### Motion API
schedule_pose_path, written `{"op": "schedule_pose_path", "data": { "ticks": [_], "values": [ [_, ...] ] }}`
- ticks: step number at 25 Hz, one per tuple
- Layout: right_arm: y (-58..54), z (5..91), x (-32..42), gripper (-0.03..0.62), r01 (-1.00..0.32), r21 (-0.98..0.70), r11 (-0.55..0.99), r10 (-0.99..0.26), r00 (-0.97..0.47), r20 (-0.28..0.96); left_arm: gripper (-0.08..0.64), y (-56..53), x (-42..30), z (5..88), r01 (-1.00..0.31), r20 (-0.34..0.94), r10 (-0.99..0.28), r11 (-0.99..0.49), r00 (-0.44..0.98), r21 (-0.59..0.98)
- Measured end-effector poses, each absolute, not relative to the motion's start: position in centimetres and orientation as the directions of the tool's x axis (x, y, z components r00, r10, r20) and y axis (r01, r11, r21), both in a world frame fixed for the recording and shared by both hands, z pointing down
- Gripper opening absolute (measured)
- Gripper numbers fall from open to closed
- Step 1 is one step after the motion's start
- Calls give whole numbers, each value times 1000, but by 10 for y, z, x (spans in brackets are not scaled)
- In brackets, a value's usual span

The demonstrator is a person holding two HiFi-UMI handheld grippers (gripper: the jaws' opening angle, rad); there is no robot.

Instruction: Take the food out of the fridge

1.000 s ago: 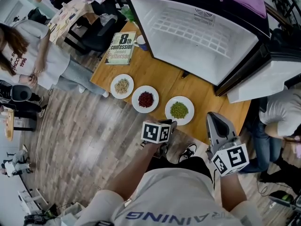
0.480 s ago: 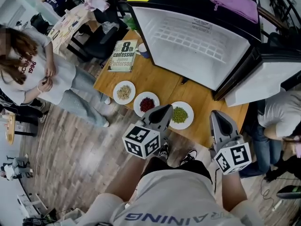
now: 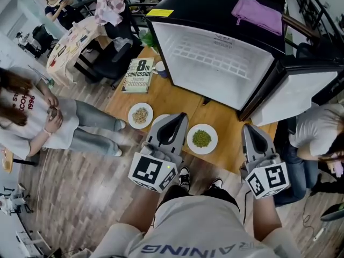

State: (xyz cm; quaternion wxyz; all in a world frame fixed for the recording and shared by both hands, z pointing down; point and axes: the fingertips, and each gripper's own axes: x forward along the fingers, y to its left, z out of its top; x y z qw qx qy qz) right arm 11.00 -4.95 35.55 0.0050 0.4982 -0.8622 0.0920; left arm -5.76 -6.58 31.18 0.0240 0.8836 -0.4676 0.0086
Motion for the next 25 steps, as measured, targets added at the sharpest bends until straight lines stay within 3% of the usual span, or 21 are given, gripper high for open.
{"op": "schedule_pose_path", "data": {
  "ticks": [25],
  "values": [
    [-50, 334, 101, 18, -880, -87, 468, -877, -474, 80, 9, -65, -55, 308, -799, 42, -798, -600, 601, 38]
  ]
}}
